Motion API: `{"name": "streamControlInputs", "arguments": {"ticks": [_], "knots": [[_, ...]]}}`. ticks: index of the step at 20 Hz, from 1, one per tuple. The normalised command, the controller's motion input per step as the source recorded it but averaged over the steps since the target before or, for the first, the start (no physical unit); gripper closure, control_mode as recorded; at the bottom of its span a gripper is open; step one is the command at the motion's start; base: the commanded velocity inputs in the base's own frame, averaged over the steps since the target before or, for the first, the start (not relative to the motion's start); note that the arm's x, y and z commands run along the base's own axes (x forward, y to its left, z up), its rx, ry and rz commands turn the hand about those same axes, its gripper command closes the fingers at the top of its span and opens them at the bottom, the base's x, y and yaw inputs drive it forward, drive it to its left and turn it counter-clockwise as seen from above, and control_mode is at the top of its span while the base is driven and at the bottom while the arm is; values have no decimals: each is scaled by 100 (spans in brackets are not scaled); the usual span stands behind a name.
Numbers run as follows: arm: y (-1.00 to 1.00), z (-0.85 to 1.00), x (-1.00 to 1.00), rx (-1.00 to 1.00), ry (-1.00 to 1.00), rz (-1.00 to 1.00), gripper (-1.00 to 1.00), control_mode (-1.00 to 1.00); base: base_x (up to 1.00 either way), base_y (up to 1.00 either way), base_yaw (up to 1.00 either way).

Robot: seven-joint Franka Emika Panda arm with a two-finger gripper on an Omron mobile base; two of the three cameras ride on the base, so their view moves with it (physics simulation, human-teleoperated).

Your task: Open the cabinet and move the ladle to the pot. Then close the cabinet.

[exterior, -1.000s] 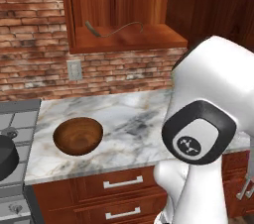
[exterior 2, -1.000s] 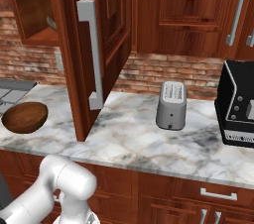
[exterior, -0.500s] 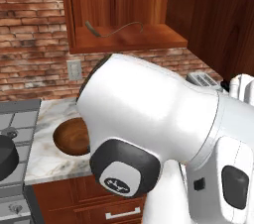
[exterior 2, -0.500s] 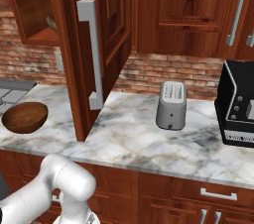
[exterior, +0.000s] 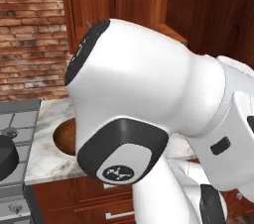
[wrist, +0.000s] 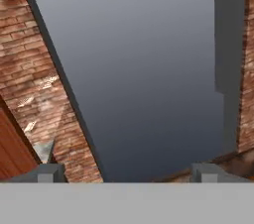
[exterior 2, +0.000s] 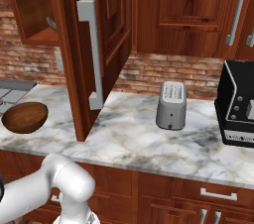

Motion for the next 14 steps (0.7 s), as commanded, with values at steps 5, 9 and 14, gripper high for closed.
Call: {"name": "streamControlInputs", "arguments": {"ticks": [5, 9, 14], "knots": [[-16, -24, 100, 13, 3, 44, -100, -100, 0, 0, 0], [0, -16, 100, 7, 1, 45, -100, -100, 0, 0, 0], [0, -3, 100, 3, 1, 43, -100, -100, 0, 0, 0]]}}
